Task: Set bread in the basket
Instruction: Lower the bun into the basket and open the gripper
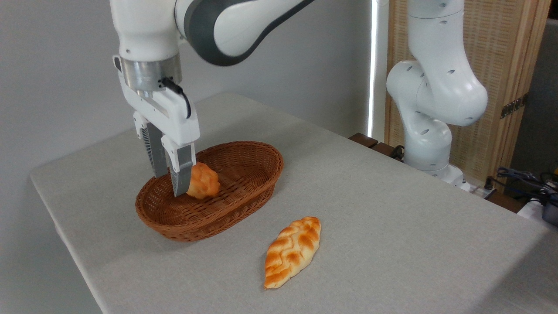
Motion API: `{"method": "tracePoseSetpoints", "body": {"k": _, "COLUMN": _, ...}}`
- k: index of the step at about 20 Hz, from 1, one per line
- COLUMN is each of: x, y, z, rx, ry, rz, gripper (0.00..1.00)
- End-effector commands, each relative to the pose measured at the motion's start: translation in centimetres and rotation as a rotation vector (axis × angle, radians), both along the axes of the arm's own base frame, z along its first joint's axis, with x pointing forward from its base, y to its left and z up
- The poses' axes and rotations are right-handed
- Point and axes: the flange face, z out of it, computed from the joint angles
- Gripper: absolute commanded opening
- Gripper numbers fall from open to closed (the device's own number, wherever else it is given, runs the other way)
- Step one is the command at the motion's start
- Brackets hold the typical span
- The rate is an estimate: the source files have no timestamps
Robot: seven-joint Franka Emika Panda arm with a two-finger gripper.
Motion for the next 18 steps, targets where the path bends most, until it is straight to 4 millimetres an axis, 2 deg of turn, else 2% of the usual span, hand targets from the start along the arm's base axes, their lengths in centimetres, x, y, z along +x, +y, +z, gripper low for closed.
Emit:
{"method": "tracePoseSetpoints", "body": {"k": 1, "x": 0.5, "y": 2.8, "z": 1.9, "rx": -0.011, "ry": -0.006, "rz": 0.057, "gripper": 1.00}}
{"method": "tracePoseSetpoints", "body": {"k": 3, "x": 0.6, "y": 4.6, "z": 2.5, "rx": -0.009, "ry": -0.015, "rz": 0.087, "gripper": 1.00}}
{"method": "tracePoseSetpoints", "body": {"k": 9, "x": 0.4, "y": 6.8, "z": 2.0, "rx": 0.023, "ry": 0.028, "rz": 0.075, "gripper": 1.00}}
{"method": "tracePoseSetpoints", "body": {"k": 12, "x": -0.5, "y": 7.2, "z": 1.7, "rx": 0.039, "ry": 0.085, "rz": -0.041, "gripper": 1.00}}
{"method": "tracePoseSetpoints", "body": {"k": 14, "x": -0.6, "y": 8.1, "z": 1.8, "rx": 0.038, "ry": 0.093, "rz": -0.033, "gripper": 1.00}}
{"method": "tracePoseSetpoints", "body": {"k": 15, "x": -0.7, "y": 8.6, "z": 2.2, "rx": 0.038, "ry": 0.089, "rz": -0.026, "gripper": 1.00}}
{"method": "tracePoseSetpoints", "body": {"k": 17, "x": -1.5, "y": 9.8, "z": 4.3, "rx": 0.036, "ry": 0.055, "rz": -0.013, "gripper": 1.00}}
{"method": "tracePoseSetpoints", "body": {"k": 18, "x": -1.5, "y": 10.1, "z": 4.3, "rx": 0.036, "ry": 0.055, "rz": -0.007, "gripper": 1.00}}
